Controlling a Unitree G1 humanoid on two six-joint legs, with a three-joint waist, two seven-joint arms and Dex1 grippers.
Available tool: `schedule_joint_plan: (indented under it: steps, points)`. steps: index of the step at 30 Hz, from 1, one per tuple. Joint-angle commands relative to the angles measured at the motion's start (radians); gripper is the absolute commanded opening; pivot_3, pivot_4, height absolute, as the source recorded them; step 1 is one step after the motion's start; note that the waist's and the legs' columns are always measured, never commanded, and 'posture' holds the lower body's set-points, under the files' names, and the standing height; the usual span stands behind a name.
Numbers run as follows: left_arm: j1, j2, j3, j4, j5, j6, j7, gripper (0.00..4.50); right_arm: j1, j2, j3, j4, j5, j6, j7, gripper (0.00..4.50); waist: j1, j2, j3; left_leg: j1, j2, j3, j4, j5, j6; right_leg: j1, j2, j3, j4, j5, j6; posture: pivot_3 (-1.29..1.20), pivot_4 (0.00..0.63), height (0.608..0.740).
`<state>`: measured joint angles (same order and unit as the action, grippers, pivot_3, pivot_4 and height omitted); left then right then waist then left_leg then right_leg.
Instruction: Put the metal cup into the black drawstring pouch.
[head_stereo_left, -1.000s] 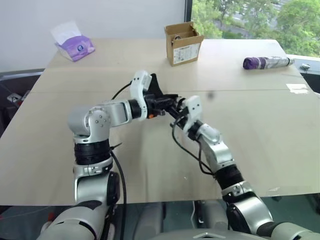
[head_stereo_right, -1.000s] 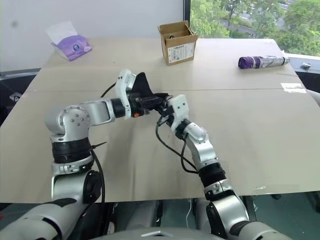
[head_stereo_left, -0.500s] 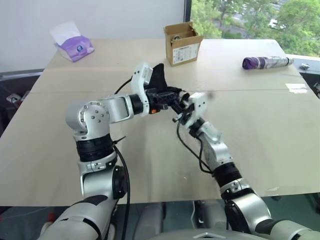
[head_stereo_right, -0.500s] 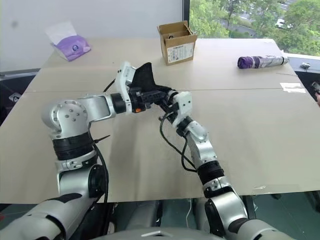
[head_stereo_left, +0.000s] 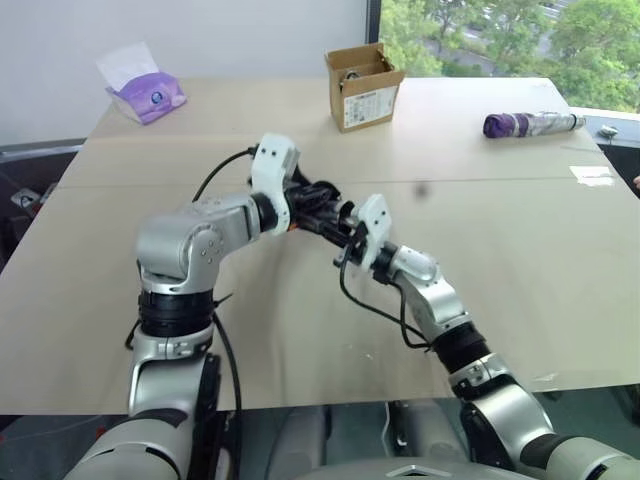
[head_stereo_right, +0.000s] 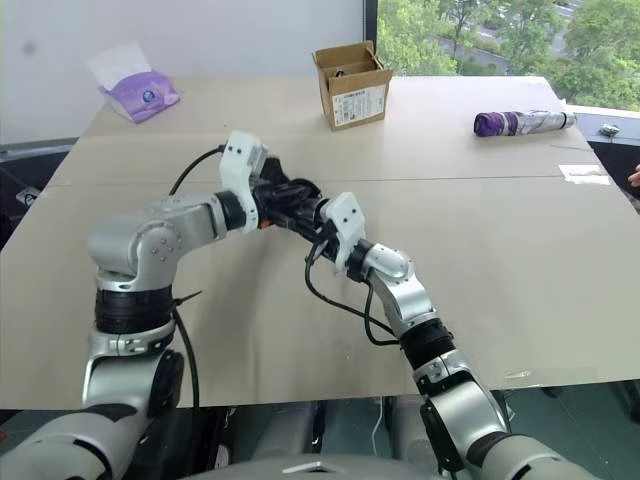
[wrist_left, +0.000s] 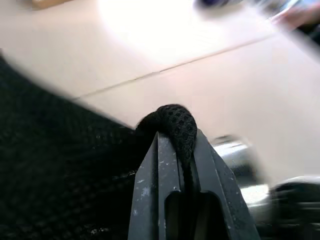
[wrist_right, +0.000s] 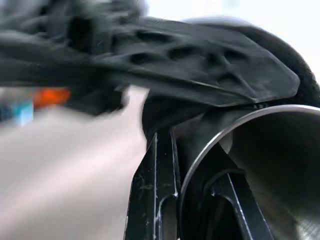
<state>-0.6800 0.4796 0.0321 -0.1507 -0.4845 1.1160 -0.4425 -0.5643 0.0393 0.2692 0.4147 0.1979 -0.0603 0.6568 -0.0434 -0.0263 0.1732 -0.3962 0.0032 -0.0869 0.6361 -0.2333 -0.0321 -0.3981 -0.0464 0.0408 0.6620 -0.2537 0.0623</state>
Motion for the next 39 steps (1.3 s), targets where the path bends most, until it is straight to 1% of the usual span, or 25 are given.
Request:
schedule_joint_plan:
  steps: [1, 4, 8, 12, 18, 23, 25, 29, 33, 35, 39]
  points:
    - [0.053, 0.063, -0.111, 0.001, 0.089, -0.105, -0.048, 0.0, -0.01, -0.005, 0.032, -0.01, -0.064, -0.057, 0.013, 0.02, 0.001, 0.0, 0.0, 0.0, 0.0, 0.0, 0.0, 0.0, 0.0, 0.0, 0.0, 0.0, 0.0, 0.0, 0.0, 0.0, 0.15, 0.74]
    - [0.083, 0.089, -0.135, 0.025, 0.137, -0.149, -0.052, 0.0, -0.027, -0.003, 0.054, 0.059, -0.123, -0.086, -0.001, 0.02, 0.002, 0.0, 0.0, 0.0, 0.0, 0.0, 0.0, 0.0, 0.0, 0.0, 0.0, 0.0, 0.0, 0.0, 0.0, 0.0, 0.15, 0.74]
    - [0.095, 0.102, -0.135, 0.041, 0.161, -0.16, -0.061, 0.0, -0.062, 0.036, 0.024, 0.143, -0.128, -0.114, -0.035, 0.02, -0.003, 0.0, 0.0, 0.001, 0.0, 0.0, 0.0, -0.001, 0.002, 0.001, 0.0, 0.0, 0.001, 0.0, 0.0, 0.0, 0.15, 0.74]
    - [0.087, 0.09, -0.11, 0.014, 0.131, -0.124, -0.076, 0.0, -0.102, 0.076, -0.009, 0.215, -0.103, -0.138, -0.019, 0.02, -0.003, 0.0, 0.0, 0.003, 0.001, 0.0, 0.0, -0.001, 0.002, 0.002, 0.001, 0.0, 0.001, 0.0, 0.0, 0.0, 0.15, 0.74]
    - [0.059, 0.061, -0.061, -0.093, 0.044, -0.007, -0.098, 0.0, -0.181, 0.092, 0.019, 0.419, -0.218, -0.235, -0.083, 0.02, -0.003, -0.001, -0.001, 0.004, 0.001, 0.0, 0.0, -0.001, 0.002, 0.002, 0.001, 0.0, 0.001, 0.0, 0.0, 0.0, 0.15, 0.74]
    - [0.056, 0.046, -0.038, -0.171, -0.006, 0.087, -0.092, 0.0, -0.227, 0.117, -0.009, 0.518, -0.231, -0.288, -0.102, 0.02, -0.004, 0.0, 0.0, 0.003, 0.001, 0.0, 0.0, -0.001, 0.002, 0.002, 0.001, 0.0, 0.001, 0.0, 0.0, 0.0, 0.15, 0.74]
    - [0.059, 0.035, -0.024, -0.181, -0.016, 0.118, -0.083, 0.0, -0.241, 0.139, -0.041, 0.533, -0.195, -0.282, -0.092, 0.02, -0.003, 0.0, 0.0, 0.003, 0.001, 0.0, 0.0, -0.001, 0.002, 0.002, 0.001, 0.0, 0.001, 0.0, 0.0, 0.0, 0.15, 0.74]
    - [0.078, -0.004, 0.023, -0.191, -0.038, 0.17, -0.052, 0.0, -0.28, 0.222, -0.189, 0.519, 0.011, -0.188, -0.053, 0.02, 0.002, 0.0, 0.0, 0.003, 0.001, -0.001, 0.0, -0.001, 0.002, 0.002, 0.001, -0.001, 0.001, 0.0, -0.001, 0.0, 0.15, 0.74]
    - [0.075, -0.029, 0.077, -0.188, -0.051, 0.189, -0.028, 0.0, -0.279, 0.244, -0.246, 0.468, 0.144, -0.12, 0.011, 0.02, -0.001, 0.0, 0.0, 0.002, 0.001, -0.001, 0.0, 0.0, 0.0, 0.002, 0.001, -0.001, 0.001, 0.0, -0.001, 0.0, 0.15, 0.74]
    - [0.051, -0.051, 0.103, -0.177, -0.063, 0.193, -0.012, 0.0, -0.262, 0.243, -0.216, 0.432, 0.161, -0.107, 0.069, 0.02, -0.003, 0.0, 0.0, 0.002, 0.001, -0.001, -0.001, 0.0, -0.001, 0.001, 0.001, -0.001, 0.0, 0.0, -0.001, 0.0, 0.15, 0.74]
    - [-0.008, -0.087, 0.126, -0.157, -0.086, 0.212, 0.009, 0.0, -0.241, 0.221, -0.076, 0.415, 0.025, -0.207, 0.107, 0.02, -0.004, 0.0, 0.0, 0.002, 0.001, -0.001, -0.001, 0.0, -0.001, 0.001, 0.001, 0.0, 0.0, 0.0, -0.001, 0.0, 0.15, 0.74]
